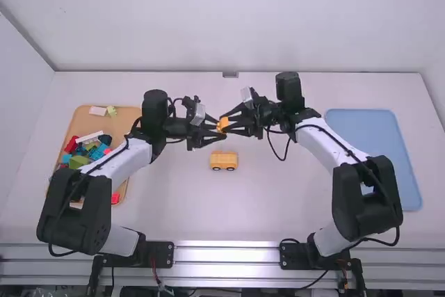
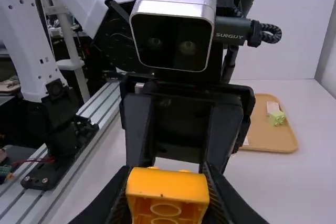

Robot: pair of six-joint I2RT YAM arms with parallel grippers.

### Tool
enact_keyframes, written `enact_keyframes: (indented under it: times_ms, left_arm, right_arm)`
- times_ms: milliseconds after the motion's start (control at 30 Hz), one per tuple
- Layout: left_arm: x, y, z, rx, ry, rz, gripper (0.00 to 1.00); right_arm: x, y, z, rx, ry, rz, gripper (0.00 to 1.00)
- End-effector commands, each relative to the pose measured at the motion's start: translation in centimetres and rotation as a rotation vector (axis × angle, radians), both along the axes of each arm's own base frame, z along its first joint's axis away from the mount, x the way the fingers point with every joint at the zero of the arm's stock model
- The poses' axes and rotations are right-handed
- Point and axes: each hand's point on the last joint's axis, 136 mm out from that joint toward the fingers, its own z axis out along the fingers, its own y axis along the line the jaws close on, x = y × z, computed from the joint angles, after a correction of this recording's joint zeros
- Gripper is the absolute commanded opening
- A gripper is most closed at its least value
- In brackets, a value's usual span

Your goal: Assemble lego blocks to make yellow taxi

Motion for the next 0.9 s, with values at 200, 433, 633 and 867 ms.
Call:
enact_keyframes:
  times_ms: [200, 433, 633, 867]
  left_arm:
    - [-0.7, -0.9, 0.2, -0.001, -0.009, -0.03, 0.17]
    - [4.1, 1.8, -3.6, 0.13, 0.228, 0.312, 0.07]
    - [5.9, 7.0, -9.5, 0.511, 0.338, 0.601, 0.13]
    - [2.6, 10.5, -14.2, 1.018, 0.276, 0.449, 0.11]
  right_arm:
    - [0.7, 0.2, 0.4, -0.002, -0.033, -0.014, 0.5]
    - [6.0, -0.7, -2.1, -0.168, 0.02, -0.314, 0.99]
    - [9.7, -3.7, -3.8, -0.267, 0.082, -0.54, 0.99]
    - [10.8, -5.5, -5.8, -0.366, 0.088, -0.638, 0.99]
